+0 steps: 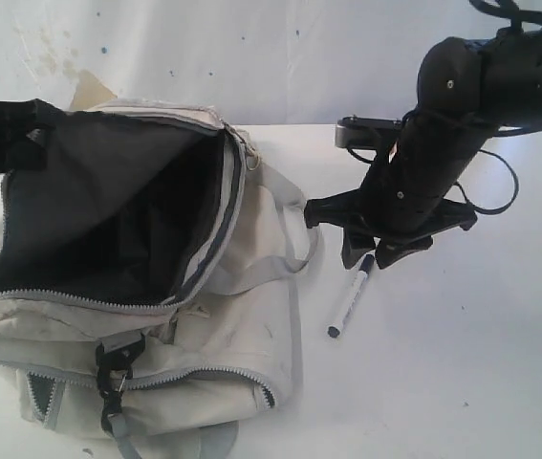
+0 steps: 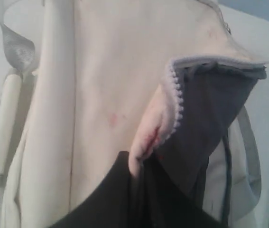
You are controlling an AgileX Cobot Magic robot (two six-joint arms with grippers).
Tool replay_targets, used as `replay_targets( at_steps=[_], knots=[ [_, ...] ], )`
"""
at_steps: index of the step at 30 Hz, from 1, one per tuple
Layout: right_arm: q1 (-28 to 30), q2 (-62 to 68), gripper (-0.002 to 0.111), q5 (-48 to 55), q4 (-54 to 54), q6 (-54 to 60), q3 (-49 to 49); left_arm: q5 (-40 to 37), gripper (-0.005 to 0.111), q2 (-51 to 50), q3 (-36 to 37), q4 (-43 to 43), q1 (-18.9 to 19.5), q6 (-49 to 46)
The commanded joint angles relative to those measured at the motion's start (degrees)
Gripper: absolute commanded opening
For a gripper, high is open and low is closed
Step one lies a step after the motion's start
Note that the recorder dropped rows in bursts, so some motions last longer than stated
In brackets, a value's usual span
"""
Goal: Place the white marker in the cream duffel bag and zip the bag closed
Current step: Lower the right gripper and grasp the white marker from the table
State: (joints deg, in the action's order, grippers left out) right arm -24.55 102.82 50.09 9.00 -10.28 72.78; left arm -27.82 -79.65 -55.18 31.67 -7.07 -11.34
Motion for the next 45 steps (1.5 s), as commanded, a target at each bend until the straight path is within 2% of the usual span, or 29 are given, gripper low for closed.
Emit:
replay_targets(
  at_steps=[1, 4, 9, 16, 20, 28, 31, 35, 45],
  knots=[
    [0.6, 3.1, 0.038, -0.9, -0.7, -1.9, -0.2, 0.8, 0.001, 3.1, -0.2, 2.9, 3.8, 0.1],
    [0.6, 5.1, 0.038, -2.5, -0.7, -2.2, -0.2, 1.1, 0.001, 4.0, -0.2, 2.9, 5.8, 0.1],
    [0.6, 7.7, 0.038, -6.6, -1.2, -4.6, -0.2, 1.3, 0.001, 4.0, -0.2, 2.9, 5.8, 0.1],
    [0.6, 10.2, 0.038, -14.3, -7.3, -11.8, -0.2, 0.6, 0.001, 4.0, -0.2, 2.9, 5.8, 0.0],
    [0.6, 12.2, 0.038, -14.5, -10.7, -17.2, -0.2, -0.2, 0.001, 4.0, -0.2, 2.9, 5.8, 0.0],
    [0.6, 13.7, 0.037, -17.1, -10.7, -17.5, -0.2, -0.2, 0.001, 4.0, -0.2, 2.9, 5.8, 0.0],
    [0.6, 13.7, 0.027, -17.0, -10.7, -17.5, -0.2, -0.2, 0.001, 4.0, -0.2, 2.9, 5.8, 0.0],
    [0.6, 13.7, 0.001, -15.9, -10.7, -17.5, -0.2, -0.2, 0.001, 4.0, -0.2, 2.9, 5.8, 0.0],
    [0.6, 11.6, 0.0, -14.0, -10.6, -16.4, -0.2, -0.1, 0.001, 4.0, -0.2, 2.9, 5.8, 0.0]
  ],
)
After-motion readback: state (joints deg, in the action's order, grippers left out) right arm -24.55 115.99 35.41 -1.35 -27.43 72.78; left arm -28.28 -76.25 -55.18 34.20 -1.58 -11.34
